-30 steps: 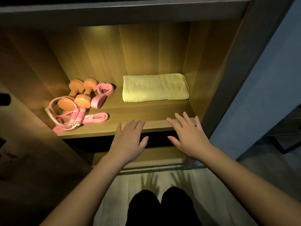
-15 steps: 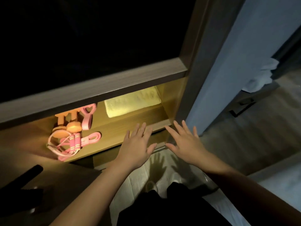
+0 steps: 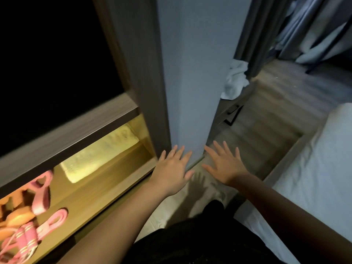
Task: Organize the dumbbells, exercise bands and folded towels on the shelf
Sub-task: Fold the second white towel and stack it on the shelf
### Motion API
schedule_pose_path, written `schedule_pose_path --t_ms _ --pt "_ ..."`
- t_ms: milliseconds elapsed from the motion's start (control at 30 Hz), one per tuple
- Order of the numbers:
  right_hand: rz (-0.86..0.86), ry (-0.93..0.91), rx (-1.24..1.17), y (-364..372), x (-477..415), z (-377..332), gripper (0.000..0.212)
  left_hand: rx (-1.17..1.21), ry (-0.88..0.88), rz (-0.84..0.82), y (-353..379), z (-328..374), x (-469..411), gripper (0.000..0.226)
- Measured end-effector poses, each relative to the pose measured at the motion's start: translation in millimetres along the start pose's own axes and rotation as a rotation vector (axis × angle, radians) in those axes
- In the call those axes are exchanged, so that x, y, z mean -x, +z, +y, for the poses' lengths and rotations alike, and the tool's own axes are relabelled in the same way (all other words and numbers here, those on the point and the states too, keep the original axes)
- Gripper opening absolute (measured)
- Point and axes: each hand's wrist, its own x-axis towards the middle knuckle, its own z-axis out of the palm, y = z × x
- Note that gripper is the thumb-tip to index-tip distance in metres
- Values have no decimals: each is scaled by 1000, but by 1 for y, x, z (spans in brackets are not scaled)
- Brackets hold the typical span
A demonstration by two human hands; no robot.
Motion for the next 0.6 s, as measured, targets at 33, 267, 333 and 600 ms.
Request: schedule_pose_path --t_ms 33,267,333,600 --pt "4 10 -11 -4 -7 18 67 -5 25 -8 -2 10 -18 63" --pt "27 85 -31 -51 -62 156 69 30 81 -37 -19 80 -156 63" --pt "33 83 -19 -69 -73 189 69 60 74 -41 -25 97 -193 63" --pt "31 58 -28 -120 -140 290 70 205 35 -108 -47 140 -321 64"
